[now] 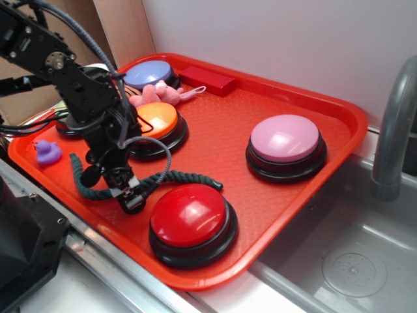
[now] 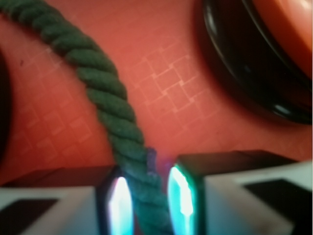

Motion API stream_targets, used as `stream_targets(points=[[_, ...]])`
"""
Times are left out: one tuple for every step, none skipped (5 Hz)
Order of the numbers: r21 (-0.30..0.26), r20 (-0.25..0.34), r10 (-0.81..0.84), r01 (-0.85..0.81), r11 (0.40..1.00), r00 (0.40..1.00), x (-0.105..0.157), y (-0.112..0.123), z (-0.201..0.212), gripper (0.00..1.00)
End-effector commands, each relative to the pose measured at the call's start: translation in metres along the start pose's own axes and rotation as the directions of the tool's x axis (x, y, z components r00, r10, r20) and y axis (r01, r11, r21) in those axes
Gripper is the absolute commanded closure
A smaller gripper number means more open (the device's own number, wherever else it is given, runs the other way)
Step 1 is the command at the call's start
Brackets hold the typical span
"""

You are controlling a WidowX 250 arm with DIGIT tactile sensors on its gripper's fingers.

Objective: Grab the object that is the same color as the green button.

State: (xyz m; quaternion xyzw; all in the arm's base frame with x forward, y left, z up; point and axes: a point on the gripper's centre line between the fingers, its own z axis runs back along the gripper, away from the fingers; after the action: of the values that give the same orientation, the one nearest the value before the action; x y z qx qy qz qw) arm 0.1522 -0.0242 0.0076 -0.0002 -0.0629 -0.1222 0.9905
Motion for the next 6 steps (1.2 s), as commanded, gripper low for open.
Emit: stream_targets(points=[[0.048, -0.004, 0.109, -0.109, 0.993, 0.994, 0.008, 0.004, 0.027, 1.00], [0.081, -0.005, 0.186, -0.185, 0.979, 0.983, 0.020, 0.003, 0.049, 1.00], [0.087, -0.028, 0.320, -0.317, 0.944, 0.947, 0.039, 0.008, 0.088, 1.00], [0.113, -0.035, 0.453, -0.447, 0.887, 0.891, 0.056, 0.015, 0.134, 1.00], [0.056, -0.020, 0.536, -0.534, 0.844, 0.844, 0.065, 0.025, 0.167, 1.00], [-0.006, -0.014, 0.574, -0.574, 0.819, 0.819, 0.069, 0.029, 0.174, 1.00]])
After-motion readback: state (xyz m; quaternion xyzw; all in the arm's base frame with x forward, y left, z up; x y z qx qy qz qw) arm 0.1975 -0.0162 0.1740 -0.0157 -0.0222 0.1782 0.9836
